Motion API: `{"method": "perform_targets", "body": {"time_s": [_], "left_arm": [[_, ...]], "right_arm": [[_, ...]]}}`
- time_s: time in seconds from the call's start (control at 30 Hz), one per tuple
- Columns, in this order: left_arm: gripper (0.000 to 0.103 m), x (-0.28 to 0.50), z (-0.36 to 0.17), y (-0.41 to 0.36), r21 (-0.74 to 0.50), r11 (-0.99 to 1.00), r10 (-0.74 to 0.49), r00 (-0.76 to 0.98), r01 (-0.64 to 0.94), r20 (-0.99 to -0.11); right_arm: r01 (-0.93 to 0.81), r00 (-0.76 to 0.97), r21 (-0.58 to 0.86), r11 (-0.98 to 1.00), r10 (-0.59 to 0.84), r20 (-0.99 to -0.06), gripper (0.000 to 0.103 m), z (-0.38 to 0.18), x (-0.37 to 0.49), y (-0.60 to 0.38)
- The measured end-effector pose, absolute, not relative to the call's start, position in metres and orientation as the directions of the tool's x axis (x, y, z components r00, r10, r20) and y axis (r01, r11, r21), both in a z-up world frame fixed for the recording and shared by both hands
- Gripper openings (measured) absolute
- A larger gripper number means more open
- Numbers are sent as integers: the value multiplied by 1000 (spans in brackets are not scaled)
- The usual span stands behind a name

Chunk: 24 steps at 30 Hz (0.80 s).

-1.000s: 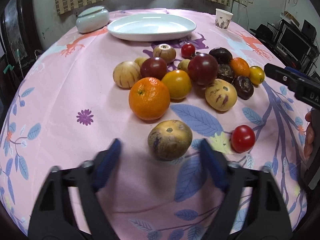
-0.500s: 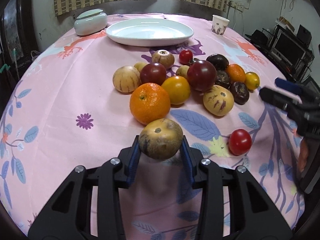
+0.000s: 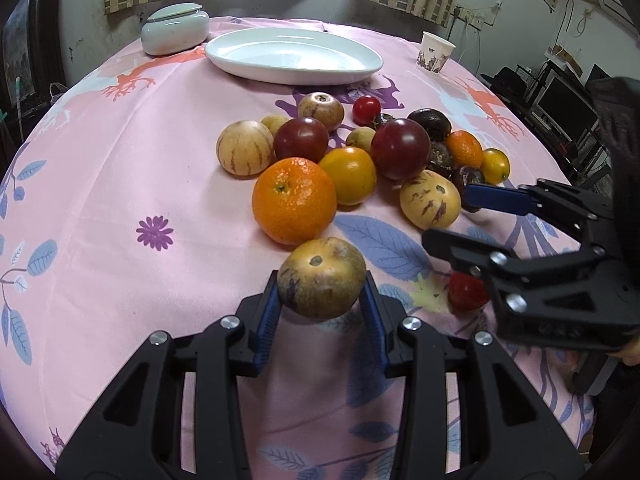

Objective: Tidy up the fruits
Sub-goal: 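Grasp the pale striped fruit with the right tool while the left tool holds the brown fruit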

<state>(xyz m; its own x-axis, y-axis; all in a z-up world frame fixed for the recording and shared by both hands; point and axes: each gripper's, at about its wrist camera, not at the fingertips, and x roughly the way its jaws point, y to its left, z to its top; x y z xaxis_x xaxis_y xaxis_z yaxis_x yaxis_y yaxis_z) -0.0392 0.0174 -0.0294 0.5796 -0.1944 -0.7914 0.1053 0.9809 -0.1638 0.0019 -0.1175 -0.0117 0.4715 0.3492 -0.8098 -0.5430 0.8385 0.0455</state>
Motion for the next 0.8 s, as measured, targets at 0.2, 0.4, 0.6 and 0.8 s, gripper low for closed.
{"method": "perform_targets", "body": {"time_s": [0.2, 0.4, 0.6, 0.8], "left_arm": [[39, -39, -30, 17, -163, 981, -193, 579, 105, -792], [39, -42, -28, 12, -123, 986, -163, 582, 109, -796], [39, -44, -3, 12, -117, 981, -186, 592, 153, -784], [39, -17, 40, 19, -42, 986, -135, 642, 158, -754]], "right_arm": [[-513, 450, 30, 858, 298, -842, 47, -25, 17, -109], [-501, 454, 63, 863, 325, -830, 46, -17, 11, -120], [-491, 491, 116, 863, 384, -782, 46, 8, 1, -153], [-479, 535, 108, 871, 388, -751, 46, 37, 24, -170]]}}
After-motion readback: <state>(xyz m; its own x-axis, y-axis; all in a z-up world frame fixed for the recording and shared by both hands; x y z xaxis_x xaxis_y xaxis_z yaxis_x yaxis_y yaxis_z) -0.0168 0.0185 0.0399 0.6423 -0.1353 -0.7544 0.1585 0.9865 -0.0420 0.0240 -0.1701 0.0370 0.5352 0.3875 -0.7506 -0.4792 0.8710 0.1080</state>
